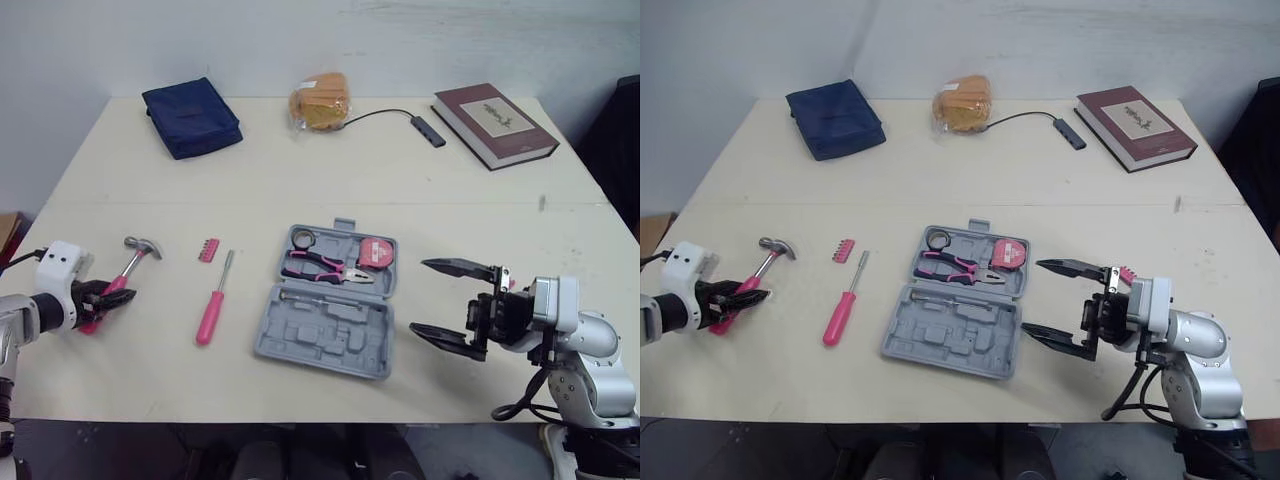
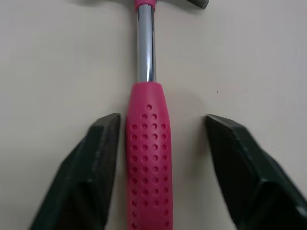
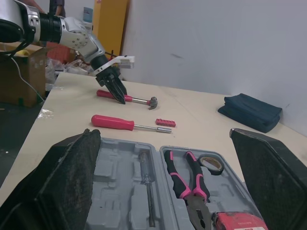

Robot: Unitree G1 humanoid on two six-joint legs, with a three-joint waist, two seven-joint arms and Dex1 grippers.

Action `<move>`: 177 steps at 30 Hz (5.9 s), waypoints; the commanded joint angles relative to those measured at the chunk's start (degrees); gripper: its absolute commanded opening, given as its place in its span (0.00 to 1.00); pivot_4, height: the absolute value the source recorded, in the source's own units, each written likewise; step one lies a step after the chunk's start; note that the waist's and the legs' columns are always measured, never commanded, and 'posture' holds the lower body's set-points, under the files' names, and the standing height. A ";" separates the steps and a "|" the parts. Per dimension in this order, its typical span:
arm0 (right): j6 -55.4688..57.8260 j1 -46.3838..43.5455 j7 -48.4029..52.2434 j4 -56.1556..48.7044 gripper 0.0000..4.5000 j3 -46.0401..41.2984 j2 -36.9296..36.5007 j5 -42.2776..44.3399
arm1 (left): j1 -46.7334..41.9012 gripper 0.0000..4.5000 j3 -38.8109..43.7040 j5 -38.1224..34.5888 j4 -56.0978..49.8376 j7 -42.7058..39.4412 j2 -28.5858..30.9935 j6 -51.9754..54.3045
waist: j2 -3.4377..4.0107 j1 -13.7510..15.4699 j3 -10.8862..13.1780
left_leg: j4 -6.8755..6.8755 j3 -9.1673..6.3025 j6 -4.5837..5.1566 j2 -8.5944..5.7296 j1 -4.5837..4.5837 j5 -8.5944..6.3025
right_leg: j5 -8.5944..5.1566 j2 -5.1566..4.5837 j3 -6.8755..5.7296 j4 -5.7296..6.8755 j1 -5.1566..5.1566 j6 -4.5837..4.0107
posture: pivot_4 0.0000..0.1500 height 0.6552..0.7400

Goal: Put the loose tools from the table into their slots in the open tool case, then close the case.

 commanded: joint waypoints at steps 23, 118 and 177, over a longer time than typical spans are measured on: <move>0.78 -1.14 4.79 2.05 1.00 -4.27 -8.77 -0.58 | -10.87 0.12 -12.71 -10.22 -37.31 -21.52 -5.01 -12.75 | -0.20 0.27 0.11 | 0.14 0.00 -0.07 -0.04 -0.37 0.05 | 0.08 0.13 -0.19 -0.07 -0.05 0.15 | 1.00 1.00; 9.04 11.12 -5.79 -9.37 1.00 -5.36 -8.88 -2.41 | -14.96 0.01 -38.79 18.25 -18.46 -20.57 -25.85 -20.64 | -0.29 1.64 0.11 | 1.06 0.16 0.41 -0.07 -0.12 -0.04 | 0.26 0.61 0.28 0.10 0.37 0.46 | 1.00 1.00; -32.55 4.49 -6.51 63.40 1.00 -29.67 -22.83 -13.78 | 26.44 0.99 39.02 -6.61 4.86 -2.80 -9.51 -41.84 | 0.05 0.03 -0.18 | 0.04 0.00 0.00 -0.03 0.15 -0.27 | 0.03 -0.33 -0.23 -0.49 0.51 0.10 | 1.00 1.00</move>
